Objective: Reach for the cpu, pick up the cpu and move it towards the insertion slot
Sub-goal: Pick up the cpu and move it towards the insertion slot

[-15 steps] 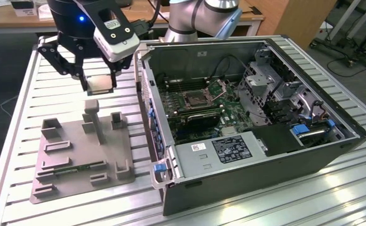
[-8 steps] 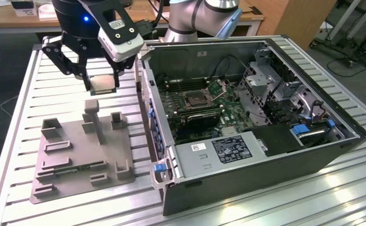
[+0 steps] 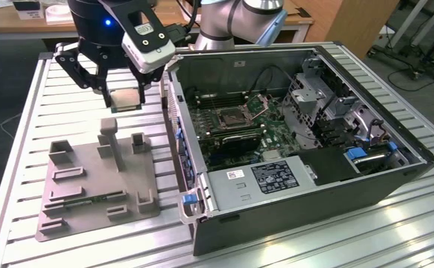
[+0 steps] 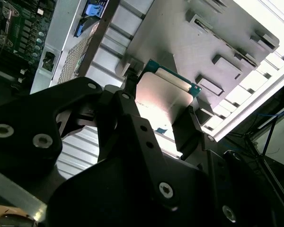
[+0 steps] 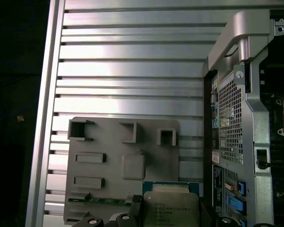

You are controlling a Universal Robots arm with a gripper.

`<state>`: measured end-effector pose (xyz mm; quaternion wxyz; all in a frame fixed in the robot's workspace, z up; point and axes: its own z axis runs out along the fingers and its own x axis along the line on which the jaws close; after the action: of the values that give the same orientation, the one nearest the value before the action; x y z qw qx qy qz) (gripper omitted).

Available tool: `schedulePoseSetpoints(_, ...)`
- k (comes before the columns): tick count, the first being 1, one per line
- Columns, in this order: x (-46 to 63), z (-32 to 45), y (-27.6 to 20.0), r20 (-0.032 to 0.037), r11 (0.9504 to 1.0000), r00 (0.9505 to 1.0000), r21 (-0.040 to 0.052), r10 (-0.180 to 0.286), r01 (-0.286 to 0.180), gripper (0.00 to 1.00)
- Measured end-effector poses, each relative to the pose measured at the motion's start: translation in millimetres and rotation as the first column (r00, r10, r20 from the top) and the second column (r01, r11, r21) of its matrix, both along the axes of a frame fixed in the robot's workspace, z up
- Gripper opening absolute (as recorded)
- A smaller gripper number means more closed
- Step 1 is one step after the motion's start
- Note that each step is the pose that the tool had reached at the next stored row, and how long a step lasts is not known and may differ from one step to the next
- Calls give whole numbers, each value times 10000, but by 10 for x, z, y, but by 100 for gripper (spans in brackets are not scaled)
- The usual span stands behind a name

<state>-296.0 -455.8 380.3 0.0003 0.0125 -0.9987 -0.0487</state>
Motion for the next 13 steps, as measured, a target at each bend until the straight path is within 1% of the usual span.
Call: schedulePoseSetpoints(13,74,-6,0,0,10000,10000,1,0,0,55)
